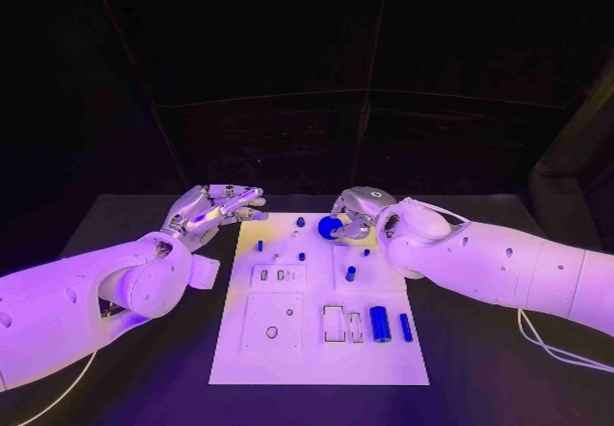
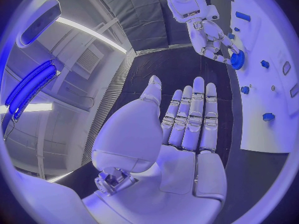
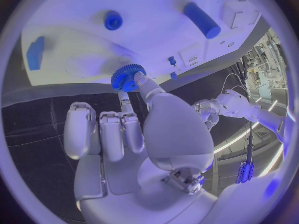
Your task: Assemble the parts on the task board
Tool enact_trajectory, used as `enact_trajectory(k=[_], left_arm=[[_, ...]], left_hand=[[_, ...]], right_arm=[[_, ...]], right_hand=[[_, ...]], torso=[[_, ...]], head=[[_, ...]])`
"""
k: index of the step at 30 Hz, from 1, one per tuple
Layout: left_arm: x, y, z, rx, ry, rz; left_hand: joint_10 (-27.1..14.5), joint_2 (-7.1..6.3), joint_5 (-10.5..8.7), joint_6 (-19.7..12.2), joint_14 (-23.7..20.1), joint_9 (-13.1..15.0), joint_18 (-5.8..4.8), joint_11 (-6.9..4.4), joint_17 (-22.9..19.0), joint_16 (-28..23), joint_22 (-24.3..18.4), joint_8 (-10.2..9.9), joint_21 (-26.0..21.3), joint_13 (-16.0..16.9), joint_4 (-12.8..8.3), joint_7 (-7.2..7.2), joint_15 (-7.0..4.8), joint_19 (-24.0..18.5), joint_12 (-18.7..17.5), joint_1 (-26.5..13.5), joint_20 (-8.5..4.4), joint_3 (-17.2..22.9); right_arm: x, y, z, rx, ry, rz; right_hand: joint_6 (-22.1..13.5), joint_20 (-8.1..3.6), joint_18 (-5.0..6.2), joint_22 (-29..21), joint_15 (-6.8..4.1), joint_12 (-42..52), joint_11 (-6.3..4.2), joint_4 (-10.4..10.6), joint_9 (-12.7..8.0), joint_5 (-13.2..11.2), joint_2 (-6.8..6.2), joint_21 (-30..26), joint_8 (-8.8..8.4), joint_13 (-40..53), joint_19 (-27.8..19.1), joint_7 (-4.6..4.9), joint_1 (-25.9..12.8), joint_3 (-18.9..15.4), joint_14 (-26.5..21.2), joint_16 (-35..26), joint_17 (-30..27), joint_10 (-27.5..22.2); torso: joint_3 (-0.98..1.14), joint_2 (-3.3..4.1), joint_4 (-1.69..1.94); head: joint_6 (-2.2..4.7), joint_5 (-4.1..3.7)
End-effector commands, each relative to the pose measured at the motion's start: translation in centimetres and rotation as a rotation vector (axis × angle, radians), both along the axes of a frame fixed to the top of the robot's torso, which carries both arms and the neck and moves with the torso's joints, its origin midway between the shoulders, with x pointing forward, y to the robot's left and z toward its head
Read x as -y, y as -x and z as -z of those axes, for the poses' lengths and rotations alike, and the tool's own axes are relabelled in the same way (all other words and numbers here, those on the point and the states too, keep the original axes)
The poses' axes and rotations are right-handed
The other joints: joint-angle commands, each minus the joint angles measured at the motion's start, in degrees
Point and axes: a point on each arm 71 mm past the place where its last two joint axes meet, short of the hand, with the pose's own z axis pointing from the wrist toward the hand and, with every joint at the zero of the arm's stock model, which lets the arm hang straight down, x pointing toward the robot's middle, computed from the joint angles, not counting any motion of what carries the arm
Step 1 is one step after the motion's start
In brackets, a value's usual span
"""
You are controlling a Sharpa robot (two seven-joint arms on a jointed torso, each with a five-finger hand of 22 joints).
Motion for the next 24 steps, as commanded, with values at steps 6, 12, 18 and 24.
enact_trajectory(k=[6,12,18,24], left_arm=[[0.2,0.0,-0.1,0.002,0.008,0.014],[0.3,-0.1,-0.1,0.002,0.008,0.015],[0.3,-0.1,-0.1,0.001,0.008,0.017],[0.4,-0.1,-0.1,0.001,0.009,0.019]], left_hand=[[0.0,0.15,0.11,0.0,0.1,0.0,0.87,0.29,0.1,-0.3,-0.1,-0.3,-0.3,0.0,-0.2,0.08,0.46,0.5,-0.4,0.3,-0.09,0.0],[0.0,0.15,0.11,0.0,0.1,0.0,0.87,0.29,0.1,-0.3,-0.1,-0.3,-0.3,0.0,-0.2,0.08,0.46,0.5,-0.4,0.3,-0.09,0.0],[0.0,0.15,0.11,0.0,0.1,0.0,0.87,0.29,0.1,-0.3,-0.1,-0.3,-0.3,0.0,-0.2,0.08,0.46,0.5,-0.4,0.3,-0.09,0.0],[0.0,0.24,0.11,0.0,0.2,0.0,0.87,0.28,0.1,-0.4,-0.1,-0.3,-0.4,0.0,-0.4,0.07,0.45,0.5,-0.4,0.4,-0.1,0.0]], right_arm=[[-2.8,0.0,-0.7,0.08,0.001,-0.03],[-4.5,-0.2,-0.4,0.064,0.019,-0.05],[-5.9,-0.4,-0.2,0.048,0.032,-0.063],[-6.9,-0.5,0.1,0.028,0.048,-0.075]], right_hand=[[1.7,0.0,-0.45,0.3,-0.26,0.2,-0.12,0.0,3.2,0.4,0.04,0.3,-0.11,12.9,0.5,-1.42,-0.5,0.5,4.5,0.2,7.6,4.5],[1.4,0.04,-0.47,0.5,-0.2,0.1,-0.04,0.0,3.2,0.2,-0.16,0.4,-0.37,12.8,0.6,-1.31,-0.9,0.8,4.5,0.1,7.4,4.4],[1.3,0.08,-0.48,0.5,-0.16,-0.1,0.01,0.0,3.1,0.1,-0.21,0.4,-0.52,12.6,0.6,-1.26,-1.1,1.0,4.5,0.1,7.4,4.3],[1.1,0.12,-0.49,0.5,-0.1,-0.2,0.09,0.1,3.1,-0.1,-0.33,0.4,-0.7,12.6,0.6,-1.16,-1.4,1.2,4.4,0.1,7.3,4.3]], torso=[[0.04,0.06,0.03],[0.02,0.03,0.03],[0.09,0.05,-0.05],[0.06,0.03,-0.05]], head=[[-0.2,0.48],[-0.32,0.71],[-0.43,1.05],[-0.56,1.1]])
